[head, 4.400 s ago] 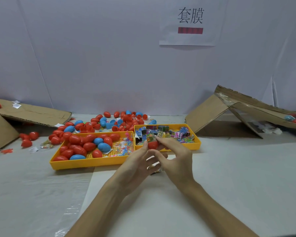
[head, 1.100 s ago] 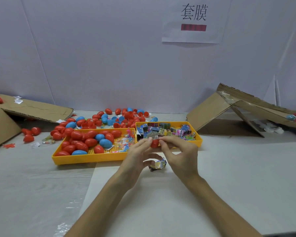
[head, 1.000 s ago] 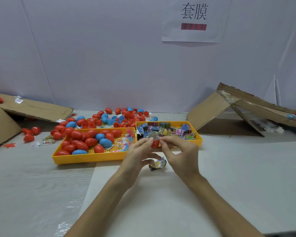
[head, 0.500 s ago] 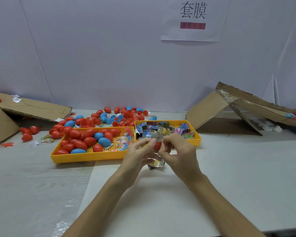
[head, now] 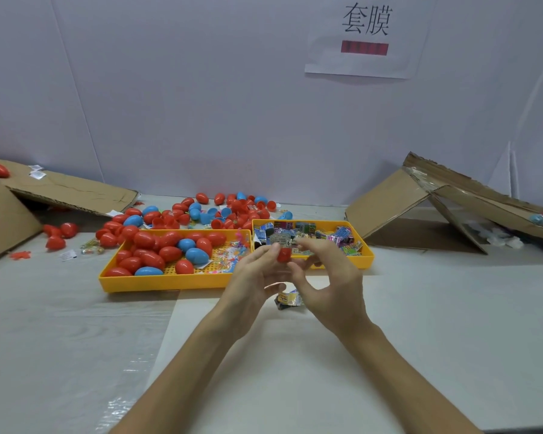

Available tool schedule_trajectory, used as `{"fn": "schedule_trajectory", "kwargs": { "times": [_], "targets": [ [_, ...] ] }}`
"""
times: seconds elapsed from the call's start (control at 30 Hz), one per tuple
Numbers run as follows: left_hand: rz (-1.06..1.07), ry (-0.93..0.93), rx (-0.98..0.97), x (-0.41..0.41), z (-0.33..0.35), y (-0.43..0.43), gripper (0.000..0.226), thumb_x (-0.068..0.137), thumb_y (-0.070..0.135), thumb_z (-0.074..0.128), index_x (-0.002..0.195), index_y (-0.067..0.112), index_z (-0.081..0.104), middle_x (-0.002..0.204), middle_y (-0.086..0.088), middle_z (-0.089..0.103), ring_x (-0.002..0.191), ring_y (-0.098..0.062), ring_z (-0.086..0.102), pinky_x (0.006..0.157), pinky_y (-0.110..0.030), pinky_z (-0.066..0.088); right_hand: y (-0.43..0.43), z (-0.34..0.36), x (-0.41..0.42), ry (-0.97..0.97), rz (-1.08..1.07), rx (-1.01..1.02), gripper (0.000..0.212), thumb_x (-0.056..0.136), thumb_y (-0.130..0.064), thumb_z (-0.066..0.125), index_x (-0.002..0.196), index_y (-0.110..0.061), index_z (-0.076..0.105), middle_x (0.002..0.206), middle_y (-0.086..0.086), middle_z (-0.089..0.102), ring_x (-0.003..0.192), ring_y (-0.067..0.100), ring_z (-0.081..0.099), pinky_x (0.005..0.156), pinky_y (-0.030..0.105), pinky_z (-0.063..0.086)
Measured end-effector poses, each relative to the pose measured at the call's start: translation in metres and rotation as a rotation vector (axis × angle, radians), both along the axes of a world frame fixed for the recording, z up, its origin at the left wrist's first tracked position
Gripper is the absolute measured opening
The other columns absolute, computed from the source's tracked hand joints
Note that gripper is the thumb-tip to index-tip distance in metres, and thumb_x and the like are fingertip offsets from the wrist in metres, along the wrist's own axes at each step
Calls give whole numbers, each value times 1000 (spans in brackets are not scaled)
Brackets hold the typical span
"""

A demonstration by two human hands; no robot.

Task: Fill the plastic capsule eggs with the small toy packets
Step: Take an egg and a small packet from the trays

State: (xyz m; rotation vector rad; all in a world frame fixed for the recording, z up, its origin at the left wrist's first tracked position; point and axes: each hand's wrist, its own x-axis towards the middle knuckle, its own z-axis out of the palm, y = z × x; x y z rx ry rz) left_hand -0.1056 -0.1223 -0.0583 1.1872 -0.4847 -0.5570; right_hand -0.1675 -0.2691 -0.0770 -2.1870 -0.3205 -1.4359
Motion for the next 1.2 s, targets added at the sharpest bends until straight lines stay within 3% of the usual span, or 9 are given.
{"fn": "schedule_trajectory", "kwargs": {
  "times": [0.13,0.3,0.53,0.7,1.0,1.1,1.2],
  "targets": [
    [-11,-18,36,-1,-2,-1,49,91,45,64,121,6,66,110,-15,74,104,-28,67,94,-42,46,0,0,1,8,0,-114,40,88,-5,73,128,-6,67,115,5,65,102,15,64,85,36,57],
    [-35,41,25,0,-1,-3,43,94,57,57,108,21,77,99,-11,75,94,-19,72,92,-39,46,-1,-1,2,-20,4,-96,33,91,-5,71,124,-2,69,113,10,70,103,23,68,81,41,59],
    [-8,9,12,-2,-3,-4,43,91,58,58,94,21,78,94,-8,75,97,-19,73,81,-30,49,1,-4,3,-53,-34,-101,32,91,-5,70,123,-3,70,122,7,71,112,18,68,89,38,58],
    [4,-18,10,-4,-3,-6,46,86,58,59,102,20,78,95,-9,76,98,-20,73,76,-23,55,0,-6,3,-100,-33,-95,28,90,-4,69,117,1,72,111,12,74,100,22,72,84,34,59],
    [-21,-7,-22,-4,-6,-8,47,92,46,58,116,8,71,100,-11,74,97,-19,73,79,-25,54,-1,-7,1,-141,-75,-98,24,86,2,70,110,3,75,104,11,76,93,19,73,83,25,58],
    [-47,-3,-23,-4,-8,-8,43,96,46,55,114,11,72,101,-9,74,98,-18,71,79,-25,53,-1,-6,2,-131,-64,-41,23,86,-2,73,108,0,76,107,9,76,97,19,73,88,26,58],
    [-115,30,-31,-3,-8,-8,39,99,48,50,110,21,76,115,-4,74,102,-16,68,86,-33,48,0,-4,1,-92,-81,-6,29,86,-5,75,115,-3,74,108,6,75,98,19,71,90,30,57]
  ]
}}
